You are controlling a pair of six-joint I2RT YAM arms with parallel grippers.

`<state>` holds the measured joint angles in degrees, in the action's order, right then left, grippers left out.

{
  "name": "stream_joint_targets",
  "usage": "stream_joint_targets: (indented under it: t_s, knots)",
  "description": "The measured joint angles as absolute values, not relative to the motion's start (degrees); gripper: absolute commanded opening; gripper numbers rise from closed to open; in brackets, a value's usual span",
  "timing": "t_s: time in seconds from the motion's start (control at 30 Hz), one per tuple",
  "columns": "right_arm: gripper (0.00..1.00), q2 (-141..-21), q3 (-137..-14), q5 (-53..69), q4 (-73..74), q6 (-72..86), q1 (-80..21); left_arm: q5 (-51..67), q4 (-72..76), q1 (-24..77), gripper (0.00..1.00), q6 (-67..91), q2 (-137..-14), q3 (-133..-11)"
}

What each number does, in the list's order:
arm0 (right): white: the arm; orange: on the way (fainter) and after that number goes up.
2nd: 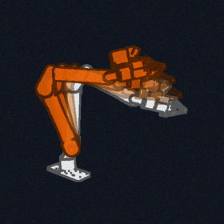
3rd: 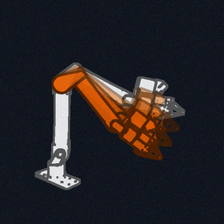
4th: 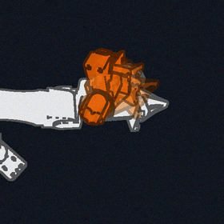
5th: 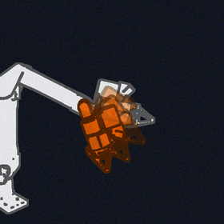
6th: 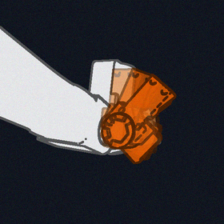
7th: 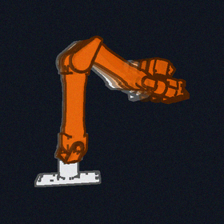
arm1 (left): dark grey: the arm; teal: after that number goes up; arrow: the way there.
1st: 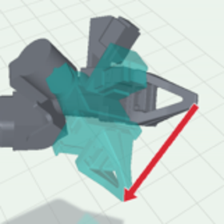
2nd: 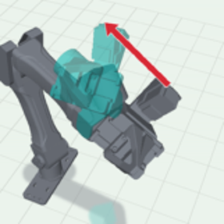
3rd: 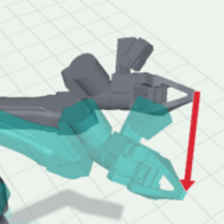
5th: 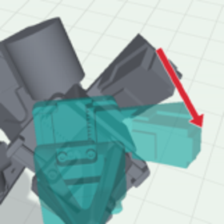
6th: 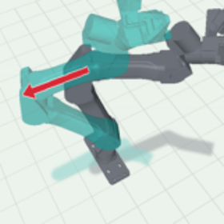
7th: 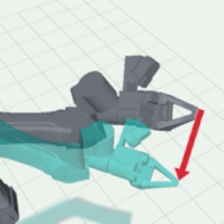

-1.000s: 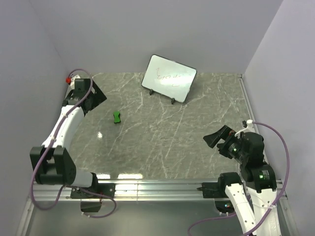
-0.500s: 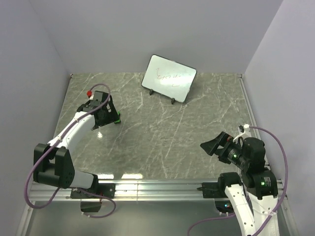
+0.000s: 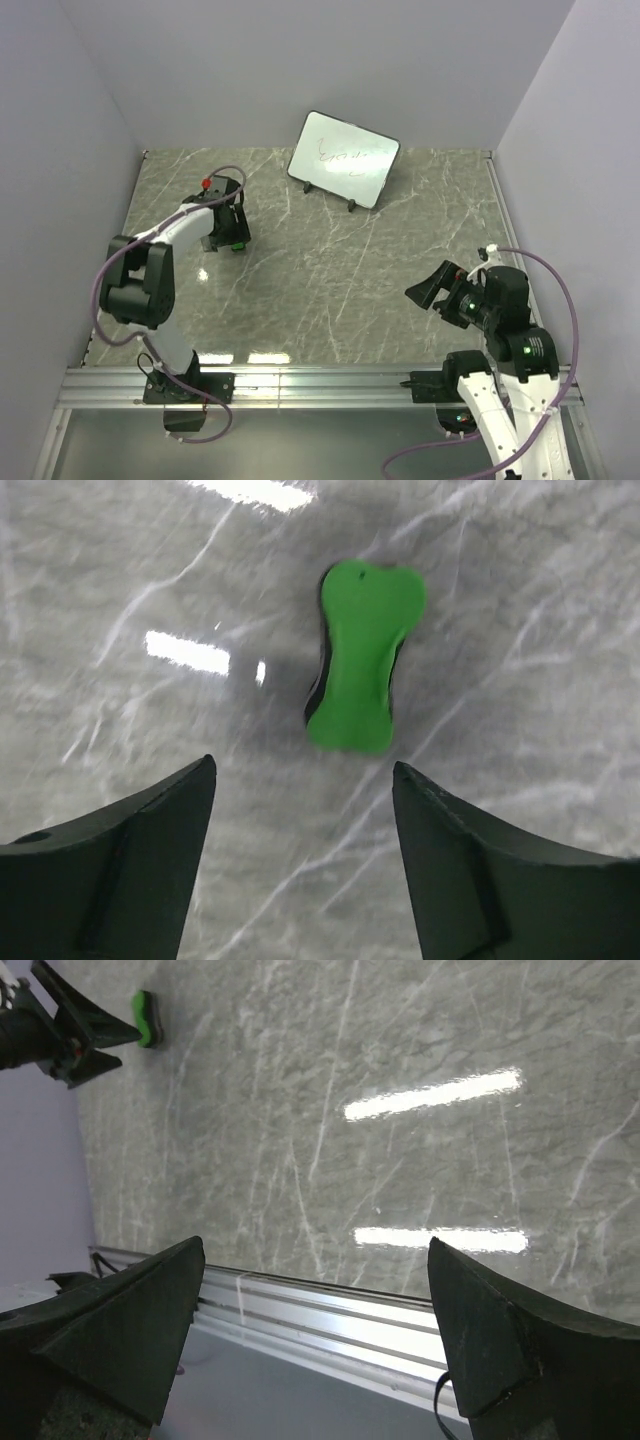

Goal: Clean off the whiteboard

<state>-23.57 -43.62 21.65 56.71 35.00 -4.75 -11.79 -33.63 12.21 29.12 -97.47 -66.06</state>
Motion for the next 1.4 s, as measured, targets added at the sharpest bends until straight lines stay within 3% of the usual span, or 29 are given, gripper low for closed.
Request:
stream_joint_targets:
  t_s: [0.4,0.6,0.7,0.77,0.83,0.87,1.07,1.4]
  knots:
    - [0.98,-31.66,-43.62,20.82,52.42,33.32,-4.75,-10.31,-30.37,12.21,0.61,28.05,-106.94,-72.88]
    - [0.98,-36.56,-43.64,20.78,48.73,33.36,-5.48,-10.31,-29.98,12.21,0.46,27.86,-110.04,-74.94]
    - [0.98,-40.21,-44.47,20.67,47.20,33.36,-5.76,-10.35,-29.76,12.21,0.34,27.75,-111.11,-75.16]
    - [0.98,-43.44,-46.19,20.62,46.22,33.36,-5.87,-10.20,-29.67,12.21,0.22,27.90,-111.26,-75.48]
    - [0.98,-47.18,-49.21,20.78,44.82,33.39,-6.00,-10.04,-29.76,12.21,0.04,27.75,-111.55,-75.90]
    - [0.98,-49.01,-50.70,20.91,43.70,33.36,-6.02,-9.87,-29.76,12.21,0.00,27.75,-111.61,-76.03]
    - [0.98,-63.64,-65.36,22.76,37.65,33.61,-5.93,-6.70,-29.95,12.19,0.00,27.14,-112.14,-77.65]
    - [0.95,-99.61,-97.93,26.11,29.76,33.08,-2.37,3.36,-34.33,13.80,0.00,26.17,-111.55,-90.83]
